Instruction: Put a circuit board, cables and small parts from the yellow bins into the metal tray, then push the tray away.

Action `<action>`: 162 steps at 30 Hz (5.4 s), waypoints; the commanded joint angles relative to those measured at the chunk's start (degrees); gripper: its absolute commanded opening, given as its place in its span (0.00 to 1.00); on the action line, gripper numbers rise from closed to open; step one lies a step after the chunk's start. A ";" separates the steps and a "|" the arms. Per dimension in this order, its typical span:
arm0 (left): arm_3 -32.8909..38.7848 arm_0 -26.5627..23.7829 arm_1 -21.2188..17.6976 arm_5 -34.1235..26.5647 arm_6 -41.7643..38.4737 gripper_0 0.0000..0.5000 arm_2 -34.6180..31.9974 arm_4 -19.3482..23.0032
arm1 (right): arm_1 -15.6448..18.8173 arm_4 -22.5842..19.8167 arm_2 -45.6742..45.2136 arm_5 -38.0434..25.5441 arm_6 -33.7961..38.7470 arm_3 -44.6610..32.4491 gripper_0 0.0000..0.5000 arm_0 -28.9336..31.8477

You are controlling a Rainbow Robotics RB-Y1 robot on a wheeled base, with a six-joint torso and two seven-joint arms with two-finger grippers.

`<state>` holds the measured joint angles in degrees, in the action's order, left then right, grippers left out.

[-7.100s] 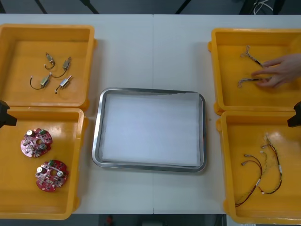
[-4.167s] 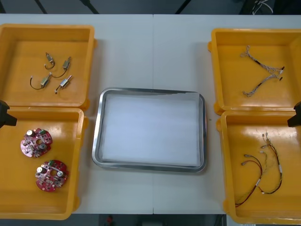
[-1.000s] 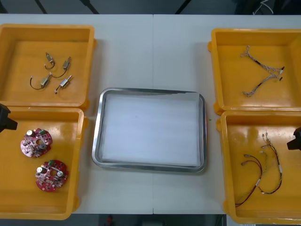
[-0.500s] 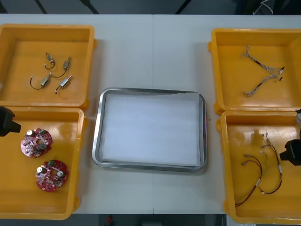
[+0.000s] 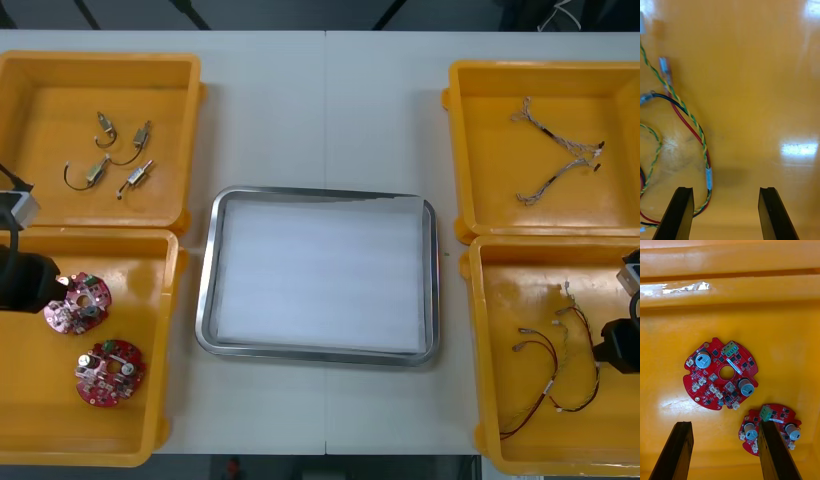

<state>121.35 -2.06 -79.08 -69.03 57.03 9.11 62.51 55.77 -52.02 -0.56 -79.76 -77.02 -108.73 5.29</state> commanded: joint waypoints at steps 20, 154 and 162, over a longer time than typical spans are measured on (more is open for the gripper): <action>2.67 -11.12 0.50 1.79 8.10 1.00 14.27 -8.28 | -3.74 6.23 3.20 1.62 -1.55 -0.16 1.00 1.83; -4.28 -21.14 -1.52 5.31 27.52 0.00 26.13 -6.35 | -1.19 -7.75 -3.13 -30.24 -5.60 -26.71 0.00 -26.30; -1.29 -21.14 -1.52 -4.36 24.36 0.00 20.33 -3.71 | -1.19 -7.75 -3.13 -30.24 -5.60 -26.71 0.00 -26.30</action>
<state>117.46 -22.39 -77.82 -70.86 81.30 32.60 57.13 52.31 -59.52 -4.27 -109.79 -81.59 -133.93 -19.60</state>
